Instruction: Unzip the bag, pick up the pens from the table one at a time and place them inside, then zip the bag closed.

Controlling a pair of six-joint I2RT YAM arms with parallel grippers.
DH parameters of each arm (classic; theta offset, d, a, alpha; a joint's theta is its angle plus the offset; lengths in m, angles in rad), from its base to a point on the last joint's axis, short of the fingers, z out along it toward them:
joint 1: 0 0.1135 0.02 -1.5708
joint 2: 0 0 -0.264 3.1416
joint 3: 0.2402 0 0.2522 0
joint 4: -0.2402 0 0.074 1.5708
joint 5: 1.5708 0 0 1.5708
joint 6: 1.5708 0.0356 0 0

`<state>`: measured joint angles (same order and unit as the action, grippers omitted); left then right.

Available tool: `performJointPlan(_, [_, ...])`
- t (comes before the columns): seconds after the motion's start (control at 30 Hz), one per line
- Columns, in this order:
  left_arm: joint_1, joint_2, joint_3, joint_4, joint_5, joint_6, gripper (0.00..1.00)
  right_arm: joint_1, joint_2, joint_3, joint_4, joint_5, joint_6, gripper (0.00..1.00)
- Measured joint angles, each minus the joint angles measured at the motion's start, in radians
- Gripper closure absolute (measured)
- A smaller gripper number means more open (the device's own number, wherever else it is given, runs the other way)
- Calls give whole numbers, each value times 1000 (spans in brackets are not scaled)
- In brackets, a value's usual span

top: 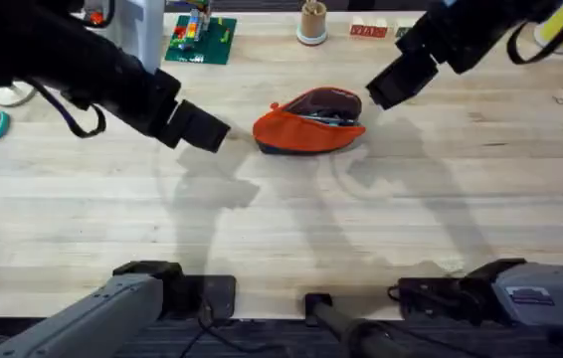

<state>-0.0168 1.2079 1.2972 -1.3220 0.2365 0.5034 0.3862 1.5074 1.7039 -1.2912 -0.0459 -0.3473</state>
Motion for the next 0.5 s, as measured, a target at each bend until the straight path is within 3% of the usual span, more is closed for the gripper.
performJointPlan(0.13, [52, 0, 0, 52, 57, 50, 9, 0, 0, 0, 26, -26, 0, 3])
performJointPlan(0.37, [197, 3, -2, 76, 220, 183, 8, 0, 0, 0, 54, -63, 0, 3])
performJointPlan(0.5, [256, 31, -2, 117, 240, 221, 8, 0, 0, 0, 64, -68, 0, 3])
